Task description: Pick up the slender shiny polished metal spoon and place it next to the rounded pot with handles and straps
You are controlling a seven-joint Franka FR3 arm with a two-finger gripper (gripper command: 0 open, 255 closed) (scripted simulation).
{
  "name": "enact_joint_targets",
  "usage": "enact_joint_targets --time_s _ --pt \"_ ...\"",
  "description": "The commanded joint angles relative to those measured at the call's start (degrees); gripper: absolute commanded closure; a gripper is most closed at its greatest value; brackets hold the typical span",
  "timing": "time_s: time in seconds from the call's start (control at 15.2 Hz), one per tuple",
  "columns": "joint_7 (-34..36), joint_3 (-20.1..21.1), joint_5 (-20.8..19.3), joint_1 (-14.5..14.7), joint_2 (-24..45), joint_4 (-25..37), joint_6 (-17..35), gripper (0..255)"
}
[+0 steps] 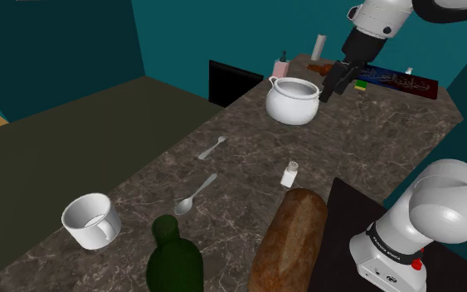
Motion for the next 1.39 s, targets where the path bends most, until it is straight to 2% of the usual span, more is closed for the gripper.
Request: enact_joint_targets --time_s 0.0,0.79,1.32 --pt "0.0 0.0 0.0 0.0 0.0 0.0 0.0 0" --pt "8.42 12.38 4.03 3.96 13.51 -2.57 16.92 0" --pt "15.5 20.97 2.09 4.65 27.14 1.03 27.18 0"
